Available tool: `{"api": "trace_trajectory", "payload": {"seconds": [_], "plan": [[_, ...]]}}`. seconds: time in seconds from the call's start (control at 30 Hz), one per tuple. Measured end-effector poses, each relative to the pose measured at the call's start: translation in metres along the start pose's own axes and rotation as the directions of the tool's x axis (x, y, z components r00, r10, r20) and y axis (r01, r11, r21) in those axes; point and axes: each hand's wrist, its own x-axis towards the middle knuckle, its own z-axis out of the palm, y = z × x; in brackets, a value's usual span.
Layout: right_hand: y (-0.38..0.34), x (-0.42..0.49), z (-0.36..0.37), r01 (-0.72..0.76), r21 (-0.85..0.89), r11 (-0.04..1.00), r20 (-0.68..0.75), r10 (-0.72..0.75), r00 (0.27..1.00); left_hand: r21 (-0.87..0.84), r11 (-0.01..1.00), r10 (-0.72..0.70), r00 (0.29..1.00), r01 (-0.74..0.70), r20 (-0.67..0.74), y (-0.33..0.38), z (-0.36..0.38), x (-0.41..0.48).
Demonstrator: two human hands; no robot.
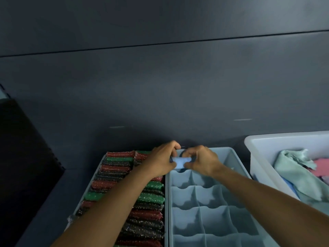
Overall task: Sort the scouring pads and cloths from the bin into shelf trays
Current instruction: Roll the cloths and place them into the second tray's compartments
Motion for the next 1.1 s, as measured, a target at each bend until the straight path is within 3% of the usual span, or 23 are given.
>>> {"api": "trace_trajectory", "payload": {"seconds": [0.1, 0.23, 0.47, 0.57, 0.63, 0.7, 0.77, 0.83, 0.93, 1.0, 1.1], "plan": [[-0.008, 0.005, 0.001, 0.03, -0.25, 0.968, 0.008, -0.029, 1.0, 0.052, 0.999, -0.004, 0.997, 0.0, 0.083, -0.002, 0.0, -0.006], [-0.023, 0.012, 0.001, 0.028, -0.415, 0.909, 0.044, -0.01, 0.999, 0.038, 0.999, -0.004, 0.993, 0.0, 0.117, -0.002, -0.001, -0.01], [-0.042, 0.012, 0.003, 0.011, -0.515, 0.857, 0.15, 0.077, 0.986, 0.003, 1.0, -0.026, 0.991, 0.026, 0.131, 0.003, -0.004, -0.012], [-0.044, -0.001, -0.007, 0.015, -0.431, 0.902, 0.206, 0.083, 0.975, 0.011, 0.999, -0.041, 0.988, 0.04, 0.148, 0.005, -0.006, -0.012], [-0.039, -0.02, -0.023, 0.037, -0.389, 0.92, 0.144, 0.02, 0.989, 0.058, 0.998, -0.047, 0.985, 0.038, 0.165, 0.009, -0.005, -0.011], [-0.026, -0.045, -0.049, 0.031, -0.37, 0.929, -0.046, -0.052, 0.998, 0.104, 0.994, -0.034, 0.99, 0.02, 0.137, 0.021, -0.005, -0.011], [-0.008, -0.069, -0.081, -0.036, -0.321, 0.947, -0.279, -0.058, 0.959, 0.083, 0.996, 0.026, 0.996, -0.033, 0.088, 0.044, -0.004, -0.011], [0.021, -0.084, -0.115, -0.153, -0.223, 0.963, -0.424, 0.045, 0.905, 0.024, 0.995, 0.091, 0.994, -0.093, 0.064, 0.073, 0.001, -0.012], [0.075, -0.096, -0.153, -0.384, -0.155, 0.91, -0.488, 0.267, 0.831, -0.035, 0.983, 0.181, 0.982, -0.179, 0.051, 0.113, 0.016, -0.016], [0.114, -0.102, -0.162, -0.528, -0.235, 0.816, -0.417, 0.407, 0.813, -0.123, 0.972, 0.205, 0.979, -0.201, 0.019, 0.132, 0.028, -0.019], [0.148, -0.114, -0.159, -0.597, -0.361, 0.716, -0.225, 0.555, 0.801, -0.294, 0.946, 0.15, 0.988, -0.136, 0.027, 0.149, 0.045, -0.027]]}}
